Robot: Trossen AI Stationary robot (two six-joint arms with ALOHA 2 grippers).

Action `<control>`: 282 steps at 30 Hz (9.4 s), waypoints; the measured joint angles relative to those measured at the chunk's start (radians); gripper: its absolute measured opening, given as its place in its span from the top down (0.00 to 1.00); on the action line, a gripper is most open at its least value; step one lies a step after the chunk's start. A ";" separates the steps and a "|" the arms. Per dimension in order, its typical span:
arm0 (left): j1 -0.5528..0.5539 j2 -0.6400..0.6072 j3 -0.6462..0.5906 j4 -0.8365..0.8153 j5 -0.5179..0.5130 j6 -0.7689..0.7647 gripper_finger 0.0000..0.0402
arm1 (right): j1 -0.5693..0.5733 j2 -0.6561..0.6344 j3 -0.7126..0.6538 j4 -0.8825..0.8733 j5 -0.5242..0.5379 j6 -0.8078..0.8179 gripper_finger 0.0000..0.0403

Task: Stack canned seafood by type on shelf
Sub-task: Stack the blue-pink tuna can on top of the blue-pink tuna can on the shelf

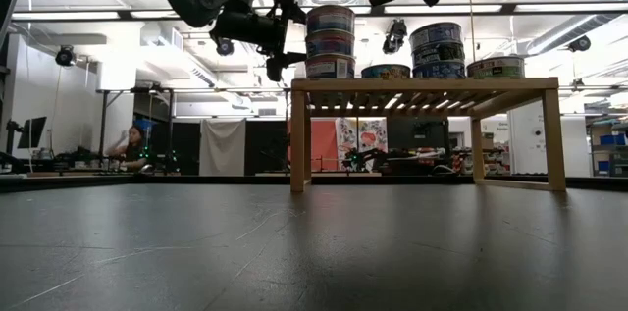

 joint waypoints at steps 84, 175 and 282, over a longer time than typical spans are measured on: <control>0.002 0.002 -0.002 0.055 0.088 -0.109 0.19 | 0.000 0.000 0.000 0.000 0.001 0.010 0.97; -0.002 0.009 0.000 0.049 0.056 -0.033 0.19 | 0.000 0.000 0.000 -0.019 0.029 0.029 0.97; 0.021 0.011 0.000 0.063 0.130 -0.080 0.17 | 0.000 0.000 0.000 -0.070 0.057 0.097 0.97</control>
